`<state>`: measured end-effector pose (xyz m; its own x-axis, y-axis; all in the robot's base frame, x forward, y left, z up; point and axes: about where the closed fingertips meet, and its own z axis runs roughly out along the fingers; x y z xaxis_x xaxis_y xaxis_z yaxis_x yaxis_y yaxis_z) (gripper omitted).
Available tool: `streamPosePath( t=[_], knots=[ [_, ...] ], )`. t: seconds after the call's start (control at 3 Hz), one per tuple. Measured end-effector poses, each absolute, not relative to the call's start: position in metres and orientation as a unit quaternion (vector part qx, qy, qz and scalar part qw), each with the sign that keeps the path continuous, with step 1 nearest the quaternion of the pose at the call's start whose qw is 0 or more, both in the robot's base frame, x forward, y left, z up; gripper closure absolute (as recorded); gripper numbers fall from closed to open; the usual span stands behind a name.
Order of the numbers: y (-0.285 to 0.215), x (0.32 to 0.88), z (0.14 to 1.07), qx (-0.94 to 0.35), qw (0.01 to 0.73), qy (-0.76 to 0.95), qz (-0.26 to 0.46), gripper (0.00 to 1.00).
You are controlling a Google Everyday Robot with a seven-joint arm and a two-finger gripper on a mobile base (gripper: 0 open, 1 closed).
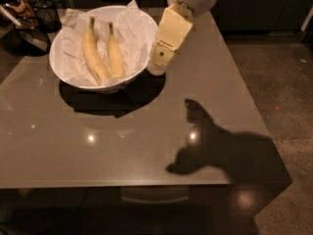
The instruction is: Pick banana from white bowl
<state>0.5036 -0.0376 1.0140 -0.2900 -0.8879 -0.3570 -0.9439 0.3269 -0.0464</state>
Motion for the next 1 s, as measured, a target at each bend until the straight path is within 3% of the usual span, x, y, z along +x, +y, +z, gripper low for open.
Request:
streamPosePath(
  t=[0.33,1.0],
  knots=[
    [0.005,0.525,1.017,-0.609,0.159,0.772,0.089,0.00],
    [0.035,0.541,1.030,-0.599,0.204,0.765,0.122,0.00]
  ],
)
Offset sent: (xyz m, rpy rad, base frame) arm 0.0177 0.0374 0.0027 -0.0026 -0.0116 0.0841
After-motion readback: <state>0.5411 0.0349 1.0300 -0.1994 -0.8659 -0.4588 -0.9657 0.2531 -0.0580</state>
